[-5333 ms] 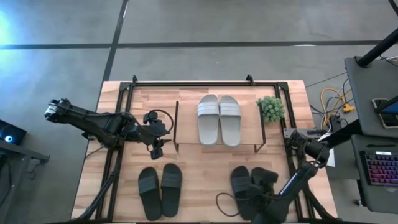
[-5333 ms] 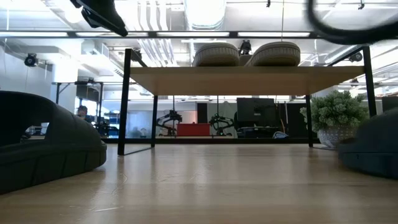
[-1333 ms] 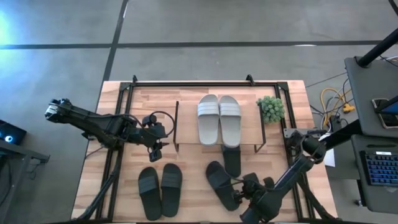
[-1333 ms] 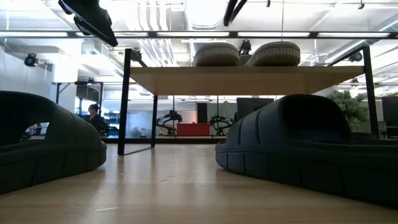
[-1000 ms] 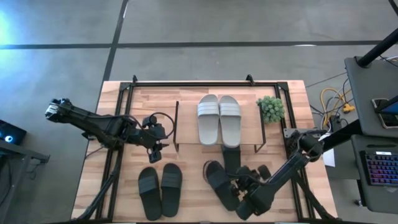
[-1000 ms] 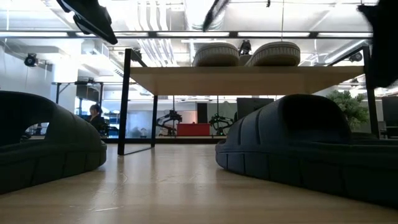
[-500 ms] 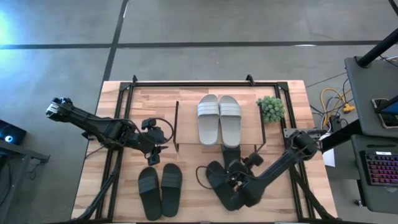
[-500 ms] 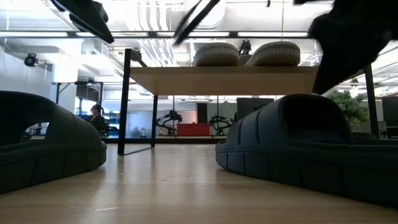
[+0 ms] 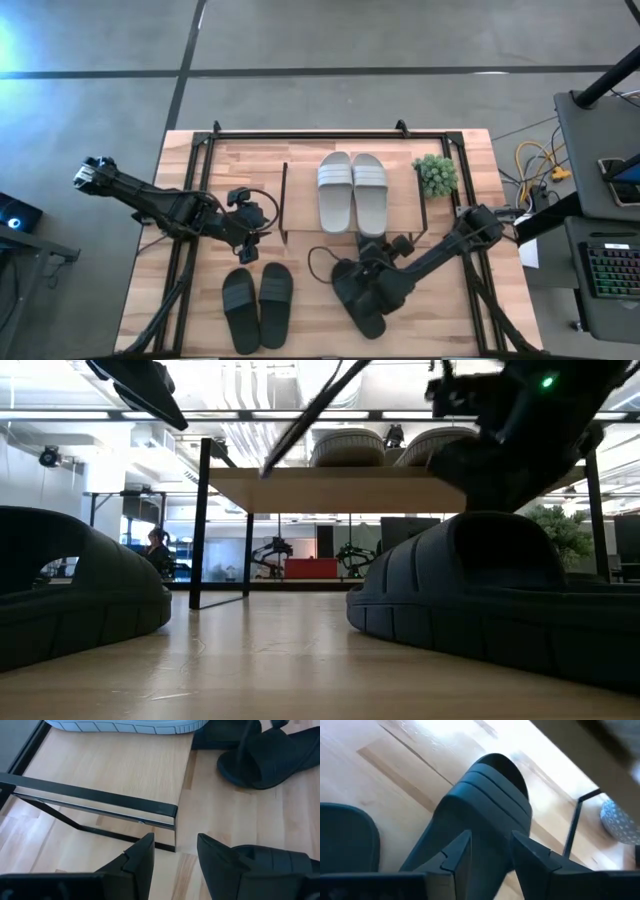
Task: Pick and place slides into the shelf
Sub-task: Put the right black slide under the shelf
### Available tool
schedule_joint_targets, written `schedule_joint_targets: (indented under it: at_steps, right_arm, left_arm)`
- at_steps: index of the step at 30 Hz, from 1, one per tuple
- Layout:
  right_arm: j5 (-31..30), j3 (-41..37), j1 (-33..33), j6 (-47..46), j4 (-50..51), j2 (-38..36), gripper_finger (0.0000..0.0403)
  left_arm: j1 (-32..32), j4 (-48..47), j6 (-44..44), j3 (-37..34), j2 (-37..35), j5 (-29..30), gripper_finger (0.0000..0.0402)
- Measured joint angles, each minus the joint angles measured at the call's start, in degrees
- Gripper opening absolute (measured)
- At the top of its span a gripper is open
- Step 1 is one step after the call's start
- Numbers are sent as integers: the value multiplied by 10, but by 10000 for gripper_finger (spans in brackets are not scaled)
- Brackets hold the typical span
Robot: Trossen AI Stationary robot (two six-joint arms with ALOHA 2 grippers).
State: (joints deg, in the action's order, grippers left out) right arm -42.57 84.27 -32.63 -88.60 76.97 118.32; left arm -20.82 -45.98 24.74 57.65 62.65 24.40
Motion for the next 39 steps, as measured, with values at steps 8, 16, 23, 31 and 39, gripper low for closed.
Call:
schedule_joint_targets:
  at_steps: [8,16,23,31,39]
  right_arm:
    - [-2,-10,29,63,-29,0,125]
    - [-6,-15,45,77,-30,0,85]
    - [7,-21,48,76,-31,0,25]
    - [25,-26,42,48,-20,0,8]
    - [48,-8,15,43,60,-1,8]
  left_arm:
    - [0,-5,0,0,0,0,135]
    - [0,-10,-1,0,0,0,135]
    - [0,-11,-1,0,0,0,135]
    - [0,-11,-1,0,0,0,135]
    - [0,-11,-1,0,0,0,135]
